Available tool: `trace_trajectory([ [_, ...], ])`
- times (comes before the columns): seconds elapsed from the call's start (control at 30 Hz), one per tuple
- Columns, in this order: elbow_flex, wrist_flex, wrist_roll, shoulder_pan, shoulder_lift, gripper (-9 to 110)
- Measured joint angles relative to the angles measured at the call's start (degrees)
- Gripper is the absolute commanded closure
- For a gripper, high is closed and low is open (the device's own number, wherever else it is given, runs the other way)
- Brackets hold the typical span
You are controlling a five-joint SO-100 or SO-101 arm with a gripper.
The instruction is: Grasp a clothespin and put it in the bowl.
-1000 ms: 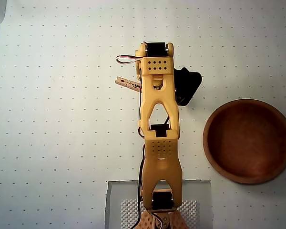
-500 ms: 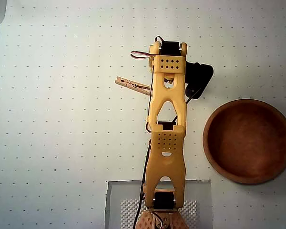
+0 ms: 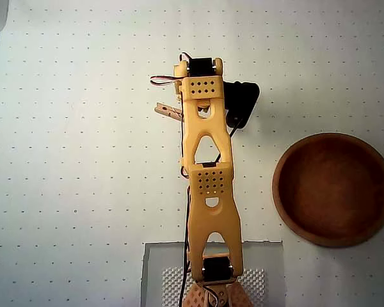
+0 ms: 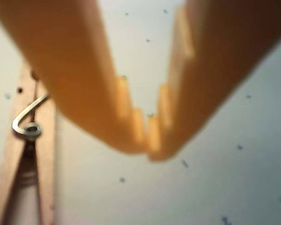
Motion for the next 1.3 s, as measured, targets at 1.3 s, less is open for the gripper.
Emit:
trace_trajectory([
  [1.3,-4.04,0.00,12.39,-8.44,0.00,84],
])
